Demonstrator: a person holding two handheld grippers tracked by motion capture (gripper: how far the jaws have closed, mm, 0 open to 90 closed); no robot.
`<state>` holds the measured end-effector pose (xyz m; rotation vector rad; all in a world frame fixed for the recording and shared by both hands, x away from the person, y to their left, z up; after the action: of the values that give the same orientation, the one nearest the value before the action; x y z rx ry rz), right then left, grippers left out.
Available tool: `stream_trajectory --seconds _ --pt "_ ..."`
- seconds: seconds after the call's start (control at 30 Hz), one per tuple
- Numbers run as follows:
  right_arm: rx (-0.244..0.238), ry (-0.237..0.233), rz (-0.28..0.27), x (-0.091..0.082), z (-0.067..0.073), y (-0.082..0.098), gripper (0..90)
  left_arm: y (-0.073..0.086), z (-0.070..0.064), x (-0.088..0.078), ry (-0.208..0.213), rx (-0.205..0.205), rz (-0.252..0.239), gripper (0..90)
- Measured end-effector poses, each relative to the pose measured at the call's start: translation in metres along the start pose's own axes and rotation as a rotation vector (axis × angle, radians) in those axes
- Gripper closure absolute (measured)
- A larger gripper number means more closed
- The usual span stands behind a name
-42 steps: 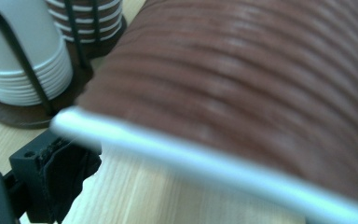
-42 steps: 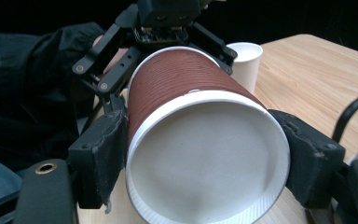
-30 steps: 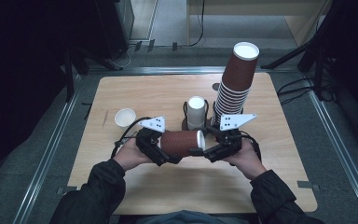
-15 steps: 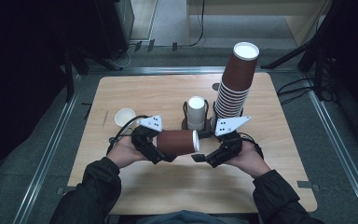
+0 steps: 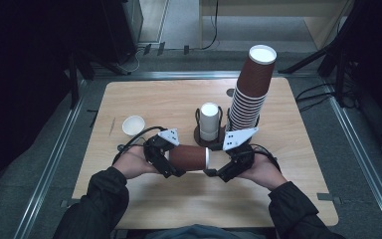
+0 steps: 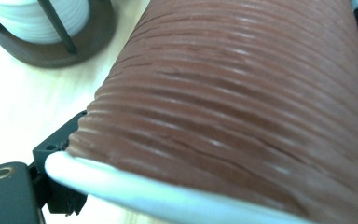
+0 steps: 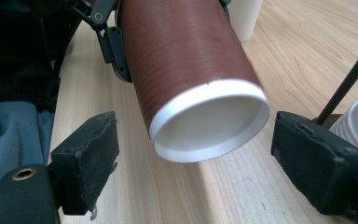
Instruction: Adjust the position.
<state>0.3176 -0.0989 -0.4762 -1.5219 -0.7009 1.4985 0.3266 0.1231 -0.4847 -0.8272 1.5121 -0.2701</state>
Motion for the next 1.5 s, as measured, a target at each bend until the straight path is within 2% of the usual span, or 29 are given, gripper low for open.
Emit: stream_trajectory --seconds 0.13,0.33,0.43,0.6,0.77,1.03,1.2,1.37,1.5 --pt "-0.004 -0.011 0.008 0.003 0.001 0.0 15.3 0.0 -0.001 0.006 0.002 0.001 0.025 6.4" --pt "-0.026 -0.019 0.04 0.01 0.004 0.001 15.3 -0.001 -0.005 0.015 0.011 0.032 0.07 6.3" --pt "-0.028 -0.028 0.055 0.015 0.005 0.001 15.6 -0.002 -0.007 0.017 0.02 0.038 0.07 6.3" --pt "-0.069 -0.033 0.101 0.024 0.008 0.002 15.8 -0.003 -0.01 0.019 0.027 0.051 0.081 6.3" --pt "-0.077 -0.037 0.155 0.034 0.012 0.004 17.6 -0.004 -0.013 0.023 0.039 0.061 0.093 6.3" --pt "-0.102 -0.046 0.181 0.041 0.014 0.006 19.8 -0.004 -0.016 0.026 0.05 0.076 0.118 6.2" --pt "-0.119 -0.048 0.181 0.04 0.015 0.005 20.8 -0.004 -0.017 0.025 0.054 0.076 0.107 6.3" --pt "-0.114 -0.046 0.173 0.038 0.015 0.003 21.2 -0.005 -0.016 0.022 0.051 0.08 0.09 6.0" --pt "-0.115 -0.047 0.16 0.037 0.015 0.002 21.0 -0.005 -0.016 0.021 0.048 0.067 0.061 4.0"
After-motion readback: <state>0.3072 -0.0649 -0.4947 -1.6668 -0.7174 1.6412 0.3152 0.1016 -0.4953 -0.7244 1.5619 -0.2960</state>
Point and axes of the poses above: each handheld gripper's, and its own axes: x roughly forward along the jaws, y roughly out of its underside, z roughly to its left, the point moved 3 cm from there along x, roughly forward along the jaws, and after that the axes turned 5 degrees about -z, right-handed, at the moved point
